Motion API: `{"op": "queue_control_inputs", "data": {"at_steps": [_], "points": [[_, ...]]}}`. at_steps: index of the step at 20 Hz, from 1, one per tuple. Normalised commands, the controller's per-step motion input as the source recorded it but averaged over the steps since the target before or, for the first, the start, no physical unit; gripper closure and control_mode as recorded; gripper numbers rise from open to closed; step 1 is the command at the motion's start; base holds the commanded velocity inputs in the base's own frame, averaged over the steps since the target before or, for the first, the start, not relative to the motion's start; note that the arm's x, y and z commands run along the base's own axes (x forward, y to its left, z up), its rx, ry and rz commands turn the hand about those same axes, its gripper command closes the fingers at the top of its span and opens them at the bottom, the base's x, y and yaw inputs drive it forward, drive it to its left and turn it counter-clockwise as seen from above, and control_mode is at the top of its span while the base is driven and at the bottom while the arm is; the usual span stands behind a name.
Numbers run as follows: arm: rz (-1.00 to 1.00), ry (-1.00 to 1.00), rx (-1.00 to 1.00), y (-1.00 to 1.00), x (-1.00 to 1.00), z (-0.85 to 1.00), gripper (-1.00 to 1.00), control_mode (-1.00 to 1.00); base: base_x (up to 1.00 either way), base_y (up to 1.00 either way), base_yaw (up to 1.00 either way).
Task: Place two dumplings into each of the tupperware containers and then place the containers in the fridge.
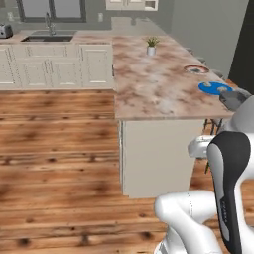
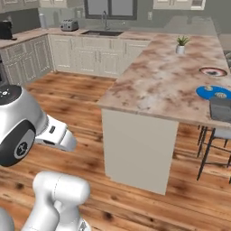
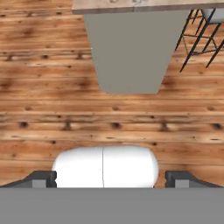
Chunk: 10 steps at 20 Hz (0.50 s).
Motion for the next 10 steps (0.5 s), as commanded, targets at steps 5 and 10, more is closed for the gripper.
{"op": "queue_control_inputs", "data": {"at_steps": [5,10], "points": [[0.0,0.0,0.0,0.0,0.0,0.0,-1.0,1.0,0.16,-1.0,0.0],[0.0,0.0,0.0,0.0,0.0,0.0,-1.0,1.0,0.31,-1.0,0.0]]}}
